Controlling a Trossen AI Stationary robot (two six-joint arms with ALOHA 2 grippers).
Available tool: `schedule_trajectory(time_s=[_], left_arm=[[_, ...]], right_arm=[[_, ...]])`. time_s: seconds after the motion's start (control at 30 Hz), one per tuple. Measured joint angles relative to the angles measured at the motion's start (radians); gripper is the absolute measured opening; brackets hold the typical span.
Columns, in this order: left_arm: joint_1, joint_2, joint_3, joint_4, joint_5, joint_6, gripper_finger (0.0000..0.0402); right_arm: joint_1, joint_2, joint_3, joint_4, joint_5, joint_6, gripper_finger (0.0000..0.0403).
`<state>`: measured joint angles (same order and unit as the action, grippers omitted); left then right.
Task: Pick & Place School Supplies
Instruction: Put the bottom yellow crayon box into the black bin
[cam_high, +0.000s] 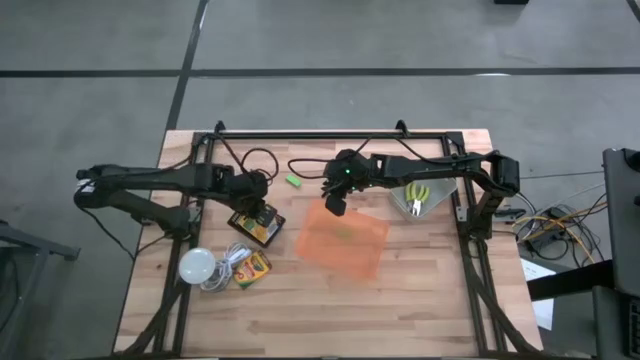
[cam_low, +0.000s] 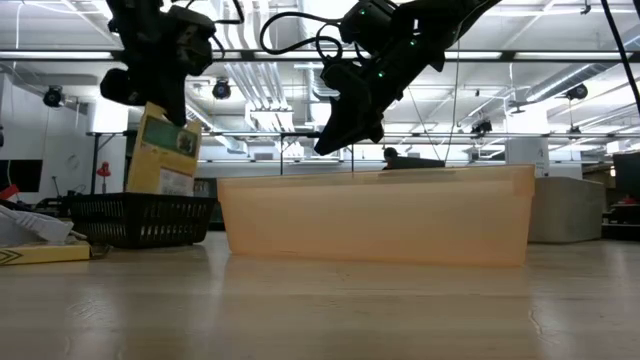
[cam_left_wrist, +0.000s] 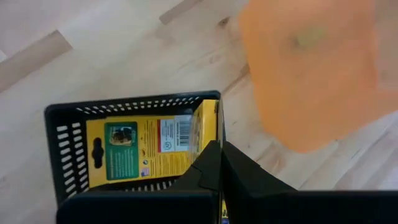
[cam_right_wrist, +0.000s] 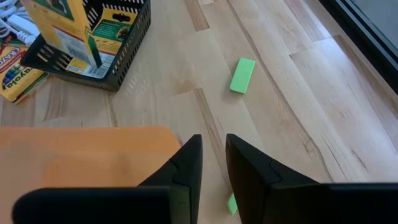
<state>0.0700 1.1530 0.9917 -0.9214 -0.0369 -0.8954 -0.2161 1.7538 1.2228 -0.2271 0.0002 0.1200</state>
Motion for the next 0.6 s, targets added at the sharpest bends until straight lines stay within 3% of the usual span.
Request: schedule_trajectory(time_s=[0.6], left_arm=[[0.001,-0.001,-0.145,0.103,0.04,-0.052,0.0003]], right_arm=[[0.0,0.0,0.0,0.0,0.0,0.0,0.0077]])
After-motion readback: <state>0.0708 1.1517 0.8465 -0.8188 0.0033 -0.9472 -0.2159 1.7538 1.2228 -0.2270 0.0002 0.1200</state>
